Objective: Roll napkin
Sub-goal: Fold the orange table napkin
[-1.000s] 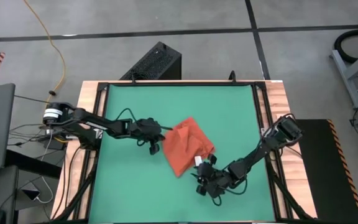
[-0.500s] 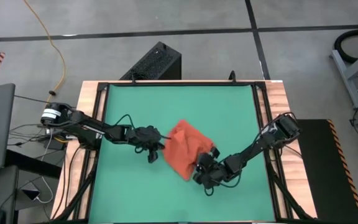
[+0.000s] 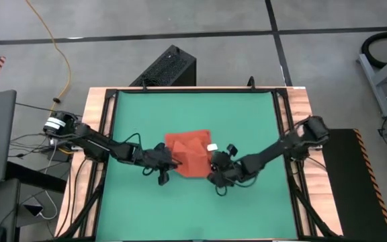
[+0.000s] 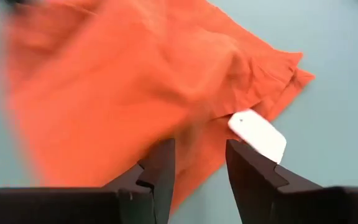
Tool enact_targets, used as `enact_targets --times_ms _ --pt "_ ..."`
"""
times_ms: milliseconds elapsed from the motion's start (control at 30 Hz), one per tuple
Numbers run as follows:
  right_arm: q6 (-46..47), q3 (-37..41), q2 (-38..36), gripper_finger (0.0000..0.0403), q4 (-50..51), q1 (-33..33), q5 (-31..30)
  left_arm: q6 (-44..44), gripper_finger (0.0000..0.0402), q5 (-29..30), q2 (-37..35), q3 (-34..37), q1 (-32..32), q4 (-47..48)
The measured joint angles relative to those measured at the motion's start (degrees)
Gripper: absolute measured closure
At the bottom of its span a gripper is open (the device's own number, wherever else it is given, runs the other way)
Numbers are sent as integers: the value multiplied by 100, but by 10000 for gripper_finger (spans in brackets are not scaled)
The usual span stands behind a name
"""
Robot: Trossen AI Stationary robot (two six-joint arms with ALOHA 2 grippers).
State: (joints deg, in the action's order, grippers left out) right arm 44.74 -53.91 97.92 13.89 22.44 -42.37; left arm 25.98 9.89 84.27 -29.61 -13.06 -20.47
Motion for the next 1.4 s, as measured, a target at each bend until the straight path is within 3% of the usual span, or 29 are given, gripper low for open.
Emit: enact_targets --times_ms 233,467,733,1133,1400 --pt "1115 89 -732 239 524 913 -398 -11 401 142 2 0 -57 5" --pt "2064 195 224 239 199 1413 -595 6 401 150 2 0 -77 5" --pt "2040 190 926 239 -402 1337 -592 28 401 149 2 0 -87 5" --pt "1883 190 962 239 -420 1121 -633 3 401 149 3 -2 -89 16" --pt "1053 185 1013 239 -873 985 -598 -20 401 146 4 -2 -89 21"
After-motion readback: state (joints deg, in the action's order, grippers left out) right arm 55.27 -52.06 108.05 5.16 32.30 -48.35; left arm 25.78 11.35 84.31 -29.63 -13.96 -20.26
